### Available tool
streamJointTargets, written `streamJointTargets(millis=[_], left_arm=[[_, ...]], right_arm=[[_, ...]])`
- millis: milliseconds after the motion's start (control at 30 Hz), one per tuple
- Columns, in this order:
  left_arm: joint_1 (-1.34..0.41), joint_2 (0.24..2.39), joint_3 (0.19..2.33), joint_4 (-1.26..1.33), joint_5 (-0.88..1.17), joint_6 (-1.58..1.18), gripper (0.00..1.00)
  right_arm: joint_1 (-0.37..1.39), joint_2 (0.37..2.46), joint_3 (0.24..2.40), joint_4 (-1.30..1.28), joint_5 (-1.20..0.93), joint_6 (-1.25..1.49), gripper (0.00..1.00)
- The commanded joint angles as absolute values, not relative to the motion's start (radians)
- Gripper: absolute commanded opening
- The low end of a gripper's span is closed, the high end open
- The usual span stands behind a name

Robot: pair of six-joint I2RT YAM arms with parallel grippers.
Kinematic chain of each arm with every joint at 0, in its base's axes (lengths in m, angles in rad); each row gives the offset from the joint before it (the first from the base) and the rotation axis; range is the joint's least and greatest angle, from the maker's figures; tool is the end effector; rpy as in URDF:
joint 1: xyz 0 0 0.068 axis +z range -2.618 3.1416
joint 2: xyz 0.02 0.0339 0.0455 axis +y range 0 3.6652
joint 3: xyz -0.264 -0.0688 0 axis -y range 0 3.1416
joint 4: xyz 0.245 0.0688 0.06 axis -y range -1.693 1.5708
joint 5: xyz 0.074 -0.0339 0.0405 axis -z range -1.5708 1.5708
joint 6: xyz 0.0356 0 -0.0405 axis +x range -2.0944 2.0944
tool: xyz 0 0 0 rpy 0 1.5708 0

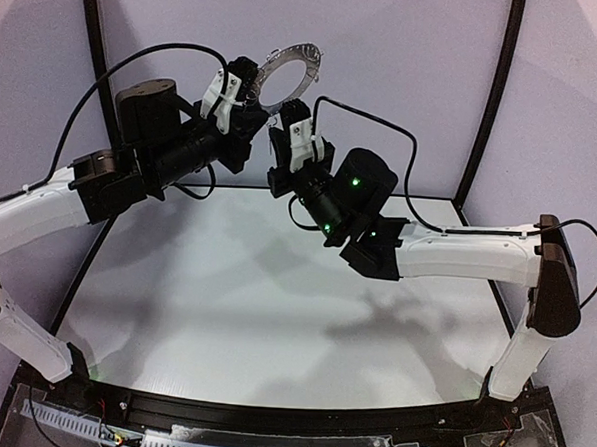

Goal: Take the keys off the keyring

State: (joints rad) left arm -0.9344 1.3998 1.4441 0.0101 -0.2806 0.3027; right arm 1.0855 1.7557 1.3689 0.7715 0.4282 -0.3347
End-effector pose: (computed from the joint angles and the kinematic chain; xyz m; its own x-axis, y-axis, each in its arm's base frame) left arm 0.2012 -0.2557 0.4503 0.2122 0.1948 -0.9576 0.5712 0.7704 0.2833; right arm 0.2074 0.3617 0.3761 0.3707 0.0623 -0.9267 -0.5329 0.8314 -0.1573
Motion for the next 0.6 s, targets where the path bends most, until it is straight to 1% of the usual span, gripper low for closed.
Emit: streamJointTargets(millis=[0, 167, 300, 367, 500, 567], left_arm=[[-0.938, 1.347, 1.429, 0.015, -0.261, 0.282, 0.01], [-0.939, 1.339, 1.42, 0.02, -0.284, 0.275, 0.01], [-0.939, 1.329, 1.412, 0.023, -0.303, 0.252, 0.01], [-0.938, 1.335, 1.404, 0.031, -0.351, 0.239, 0.01], [-0.938, 1.338, 1.38, 0.03, -0.443, 0.174, 0.01], [-0.939, 1.336, 1.372, 0.017, -0.446, 0.139, 0.01]], right_arm=[[1.095, 1.738, 1.393, 0.797, 0.442, -0.327, 0.0], [1.095, 1.732, 1.384, 0.792, 0.43, -0.336, 0.0], [1.095, 1.701, 1.346, 0.749, 0.306, -0.341, 0.0], [1.095, 1.673, 1.299, 0.759, 0.236, -0.349, 0.0], [1.095, 1.623, 1.261, 0.696, 0.236, -0.377, 0.0], [1.095, 1.609, 1.247, 0.682, 0.239, -0.386, 0.0]])
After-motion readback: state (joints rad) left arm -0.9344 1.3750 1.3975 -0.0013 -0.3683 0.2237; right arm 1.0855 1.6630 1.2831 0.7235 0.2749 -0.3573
